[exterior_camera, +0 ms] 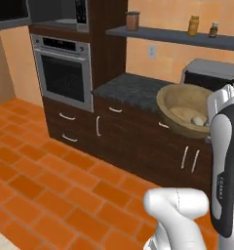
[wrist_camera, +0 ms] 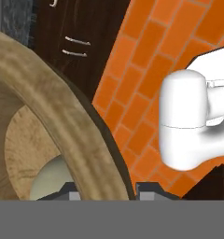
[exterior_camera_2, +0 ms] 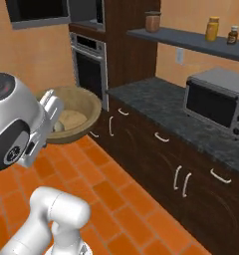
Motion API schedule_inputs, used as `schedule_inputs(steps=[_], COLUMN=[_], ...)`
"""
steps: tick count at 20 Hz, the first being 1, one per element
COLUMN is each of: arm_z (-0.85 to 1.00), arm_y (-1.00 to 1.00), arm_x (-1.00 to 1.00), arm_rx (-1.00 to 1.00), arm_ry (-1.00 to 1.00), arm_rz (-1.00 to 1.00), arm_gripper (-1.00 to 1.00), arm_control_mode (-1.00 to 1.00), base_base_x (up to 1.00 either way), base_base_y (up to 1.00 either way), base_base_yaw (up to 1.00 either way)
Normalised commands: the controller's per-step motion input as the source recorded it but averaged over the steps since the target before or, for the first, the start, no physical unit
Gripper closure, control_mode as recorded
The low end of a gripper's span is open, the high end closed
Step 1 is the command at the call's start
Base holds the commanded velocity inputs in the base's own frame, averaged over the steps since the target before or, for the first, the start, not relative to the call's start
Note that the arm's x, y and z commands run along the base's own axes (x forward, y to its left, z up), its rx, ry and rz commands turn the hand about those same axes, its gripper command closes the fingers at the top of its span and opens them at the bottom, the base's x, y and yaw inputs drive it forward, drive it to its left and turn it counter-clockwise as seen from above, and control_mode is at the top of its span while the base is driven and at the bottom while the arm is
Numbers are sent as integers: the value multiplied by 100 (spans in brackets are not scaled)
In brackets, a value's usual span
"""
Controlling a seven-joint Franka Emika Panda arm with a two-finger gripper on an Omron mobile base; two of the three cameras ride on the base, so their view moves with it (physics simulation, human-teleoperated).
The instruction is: Pick the mushroom from the sink and place it in the bowl. Then pick the bowl and place it in the microwave. Then close the microwave door and press the start button.
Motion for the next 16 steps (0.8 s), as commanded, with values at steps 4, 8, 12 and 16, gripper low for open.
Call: schedule_inputs(steps=[4, 8, 12, 16], arm_z=[0, 0, 0, 0], arm_y=[0, 0, 0, 0], arm_x=[0, 0, 0, 0], arm_rx=[0, 0, 0, 0], arm_ry=[0, 0, 0, 0], arm_rz=[0, 0, 0, 0], arm_gripper=[100, 100, 100, 100], arm_control_mode=[100, 100, 100, 100], base_base_x=[100, 100, 100, 100], base_base_y=[0, 8, -27, 8], base_base_yaw=[45, 23, 37, 25])
